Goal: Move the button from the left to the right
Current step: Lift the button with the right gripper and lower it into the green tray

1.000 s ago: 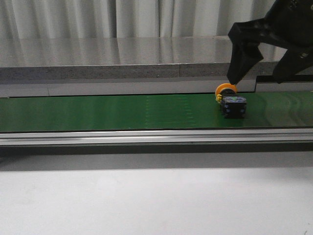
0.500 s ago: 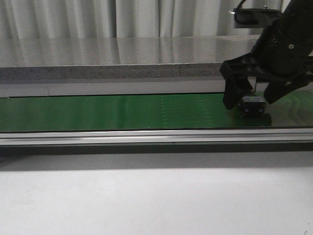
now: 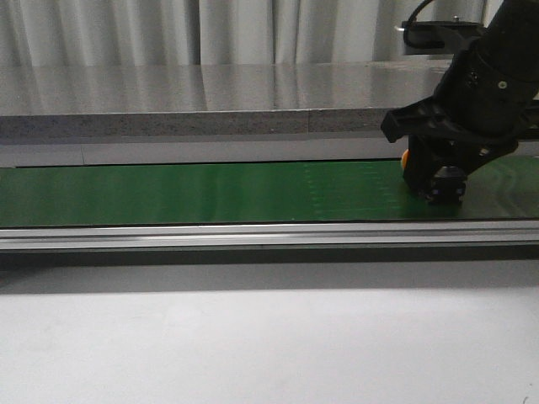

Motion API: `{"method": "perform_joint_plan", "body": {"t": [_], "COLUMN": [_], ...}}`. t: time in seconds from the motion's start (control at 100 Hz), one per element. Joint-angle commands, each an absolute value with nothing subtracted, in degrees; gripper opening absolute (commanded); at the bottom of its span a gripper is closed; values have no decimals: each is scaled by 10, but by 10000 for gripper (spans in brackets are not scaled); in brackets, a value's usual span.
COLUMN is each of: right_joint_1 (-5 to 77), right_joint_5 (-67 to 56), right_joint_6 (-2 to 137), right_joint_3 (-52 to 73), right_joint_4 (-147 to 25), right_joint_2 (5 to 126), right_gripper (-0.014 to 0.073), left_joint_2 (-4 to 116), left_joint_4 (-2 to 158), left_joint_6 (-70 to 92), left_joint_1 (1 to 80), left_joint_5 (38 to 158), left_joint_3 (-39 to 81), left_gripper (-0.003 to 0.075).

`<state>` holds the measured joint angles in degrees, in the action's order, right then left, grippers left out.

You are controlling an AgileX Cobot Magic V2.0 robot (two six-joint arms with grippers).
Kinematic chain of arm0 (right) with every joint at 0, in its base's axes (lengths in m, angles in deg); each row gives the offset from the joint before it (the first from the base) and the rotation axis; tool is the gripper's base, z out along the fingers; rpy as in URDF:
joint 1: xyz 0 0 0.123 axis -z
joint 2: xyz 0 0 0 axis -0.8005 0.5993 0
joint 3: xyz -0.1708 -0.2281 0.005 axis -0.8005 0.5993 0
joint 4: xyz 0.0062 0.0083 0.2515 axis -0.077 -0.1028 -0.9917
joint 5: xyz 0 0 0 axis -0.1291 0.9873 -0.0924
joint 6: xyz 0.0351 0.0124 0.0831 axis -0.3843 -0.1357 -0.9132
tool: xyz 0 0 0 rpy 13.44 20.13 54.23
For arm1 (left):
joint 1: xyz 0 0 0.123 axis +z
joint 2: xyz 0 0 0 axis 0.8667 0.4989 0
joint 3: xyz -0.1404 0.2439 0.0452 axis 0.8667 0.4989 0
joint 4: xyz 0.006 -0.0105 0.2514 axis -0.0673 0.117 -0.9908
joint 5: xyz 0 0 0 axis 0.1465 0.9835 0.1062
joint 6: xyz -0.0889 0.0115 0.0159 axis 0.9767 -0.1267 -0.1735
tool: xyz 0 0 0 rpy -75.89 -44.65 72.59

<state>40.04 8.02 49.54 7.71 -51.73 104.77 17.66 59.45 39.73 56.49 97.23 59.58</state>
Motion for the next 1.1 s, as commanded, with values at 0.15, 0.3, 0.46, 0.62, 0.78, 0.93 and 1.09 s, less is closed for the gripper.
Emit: {"method": "perform_joint_plan", "body": {"t": [0.15, 0.3, 0.46, 0.62, 0.78, 0.93, 1.09], "right_joint_1": [403, 431, 508, 596, 672, 718, 741], "right_joint_5": [92, 131, 142, 132, 99, 68, 54], "right_joint_6": [501, 501, 501, 513, 516, 533, 548], "right_joint_3": [52, 20, 2, -1, -1, -1, -1], "right_joint_4": [-460, -418, -414, -414, -414, -414, -414], "right_joint_2": [988, 963, 942, 940, 944, 963, 1001], "right_gripper": [227, 227, 227, 227, 227, 227, 227], "left_joint_2": [180, 180, 180, 180, 180, 180, 180], "left_joint_4": [601, 601, 601, 601, 601, 601, 601], "left_joint_6": [399, 399, 399, 399, 399, 399, 399], "left_joint_1": [561, 561, 561, 561, 561, 561, 561], "left_joint_5": [933, 933, 933, 933, 933, 933, 933], "left_joint_3": [581, 581, 581, 581, 581, 581, 581], "left_gripper": [-19, -19, -19, -19, -19, -19, -19]}}
